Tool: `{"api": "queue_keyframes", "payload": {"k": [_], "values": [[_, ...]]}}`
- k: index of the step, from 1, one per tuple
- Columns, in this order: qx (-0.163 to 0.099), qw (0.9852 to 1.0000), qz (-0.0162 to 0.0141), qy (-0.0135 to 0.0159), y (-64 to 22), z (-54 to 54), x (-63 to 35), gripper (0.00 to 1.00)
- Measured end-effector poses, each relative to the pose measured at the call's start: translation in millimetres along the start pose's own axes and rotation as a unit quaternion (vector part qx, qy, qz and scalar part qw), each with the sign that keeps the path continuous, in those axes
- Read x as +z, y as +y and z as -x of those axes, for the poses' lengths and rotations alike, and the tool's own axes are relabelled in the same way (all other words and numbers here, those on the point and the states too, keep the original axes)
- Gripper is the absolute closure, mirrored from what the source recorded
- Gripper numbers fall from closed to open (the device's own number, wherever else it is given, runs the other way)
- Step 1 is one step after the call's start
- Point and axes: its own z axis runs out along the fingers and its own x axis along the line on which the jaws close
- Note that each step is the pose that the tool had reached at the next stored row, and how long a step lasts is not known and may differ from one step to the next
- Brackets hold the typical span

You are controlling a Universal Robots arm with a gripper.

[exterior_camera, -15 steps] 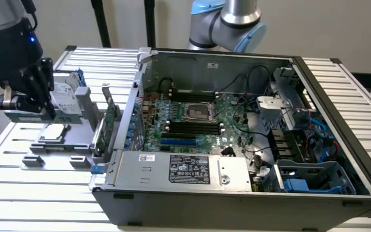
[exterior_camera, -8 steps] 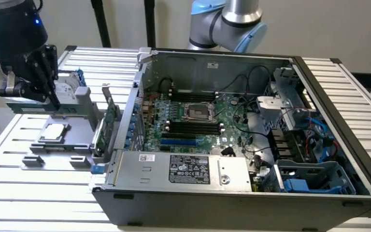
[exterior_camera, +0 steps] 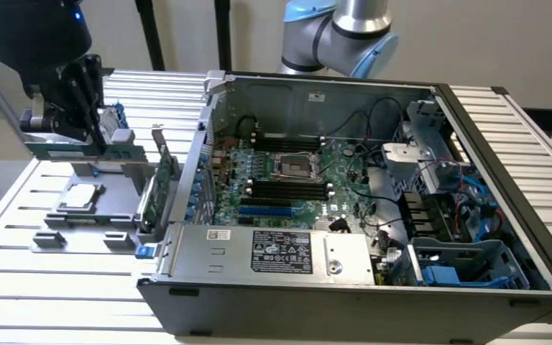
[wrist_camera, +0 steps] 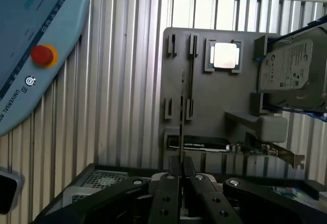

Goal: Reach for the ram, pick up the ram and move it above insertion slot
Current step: 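Pick up the ram and move it above insertion slot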

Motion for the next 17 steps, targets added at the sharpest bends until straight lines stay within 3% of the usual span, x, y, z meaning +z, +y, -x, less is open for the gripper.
{"api": "queue_keyframes", "payload": {"k": [9,17], "values": [[-0.001,0.9997,-0.0012,-0.023,-33.5,-1.7,-5.8,0.87],[-0.002,0.9995,-0.0018,-0.0331,-66.8,-3.5,-7.3,0.87]]}}
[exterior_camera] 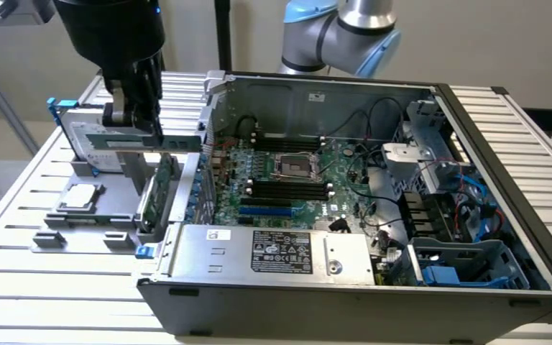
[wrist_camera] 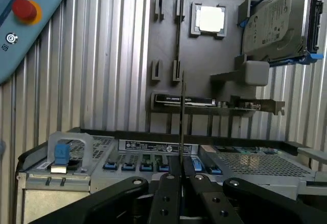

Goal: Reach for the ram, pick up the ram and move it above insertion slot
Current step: 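Pick up the ram and move it above insertion slot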

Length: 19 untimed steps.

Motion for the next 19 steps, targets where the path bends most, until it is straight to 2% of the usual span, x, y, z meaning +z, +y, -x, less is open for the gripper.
{"api": "queue_keyframes", "payload": {"k": [6,19], "values": [[0.0,1.0,-0.0001,-0.0029,-27.2,-1.5,-0.6,0.87],[0.0,1.0,-0.0001,-0.0036,-86.4,-0.2,-1.3,0.87]]}}
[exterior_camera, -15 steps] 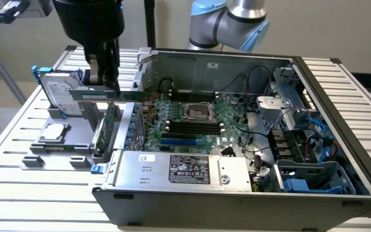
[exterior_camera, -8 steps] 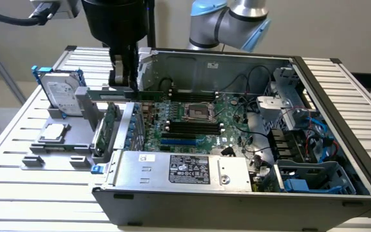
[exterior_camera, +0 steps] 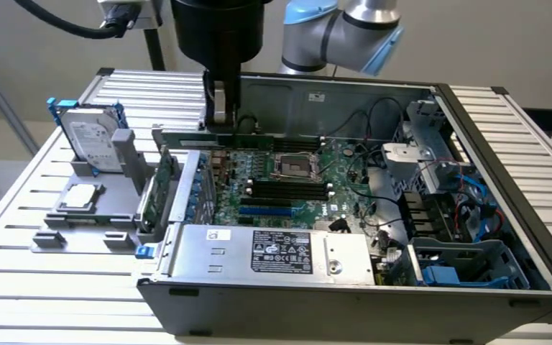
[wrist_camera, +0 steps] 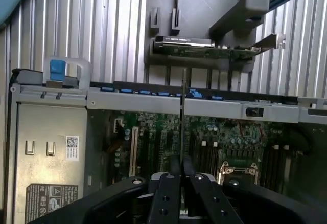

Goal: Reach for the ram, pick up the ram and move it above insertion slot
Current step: 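Pick up the ram and move it above insertion slot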

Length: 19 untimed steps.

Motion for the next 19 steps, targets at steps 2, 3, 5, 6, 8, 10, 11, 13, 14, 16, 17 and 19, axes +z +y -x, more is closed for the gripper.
{"api": "queue_keyframes", "payload": {"k": [2,3,5,6,8,10,11,13,14,16,17,19], "values": [[0.0,1.0,0.0,0.0,-8.4,2.1,0.2,0.87],[0.0,1.0,0.0,0.0,-12.4,3.2,0.3,0.87],[0.0,1.0,0.0,0.0,-20.1,5.8,0.5,0.87],[0.0,1.0,0.0,0.0,-23.9,7.3,0.7,0.87],[0.0,1.0,0.0,0.0,-30.6,10.9,1.2,0.87],[0.0,1.0,0.0,0.0,-36.8,15.0,1.7,0.87],[0.0,1.0,0.0,0.0,-39.8,17.0,2.0,0.87],[0.0,1.0,0.0,0.0,-45.9,21.3,2.6,0.87],[0.0,1.0,0.0,0.0,-48.8,23.6,2.8,0.87],[0.0,1.0,0.0,0.0,-54.4,28.5,3.6,0.87],[0.0,1.0,0.0,0.0001,-56.8,30.8,3.9,0.87],[0.0,1.0,0.0,0.0002,-62.2,36.0,4.7,0.87]]}}
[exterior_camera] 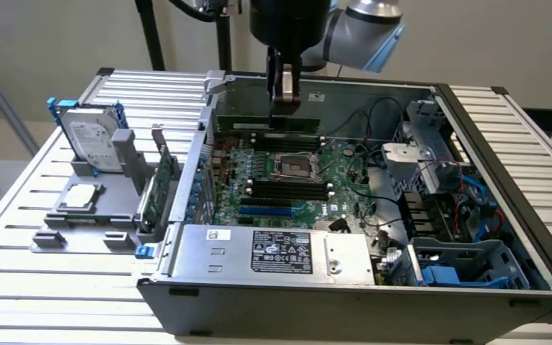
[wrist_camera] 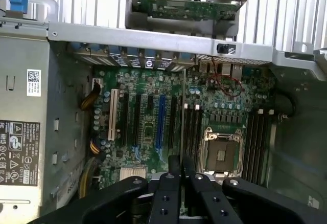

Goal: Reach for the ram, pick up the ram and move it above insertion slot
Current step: 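Pick up the ram and move it above insertion slot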

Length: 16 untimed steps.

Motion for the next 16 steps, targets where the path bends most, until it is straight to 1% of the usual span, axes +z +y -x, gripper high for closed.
{"api": "queue_keyframes", "payload": {"k": [7,12,16], "values": [[0.0,1.0,0.0001,0.0013,-13.7,14.8,2.9,0.87],[0.003,1.0,-0.0002,0.0023,-20.7,21.3,5.0,0.87],[0.007,1.0,-0.0004,0.0032,-24.1,26.6,6.5,0.87]]}}
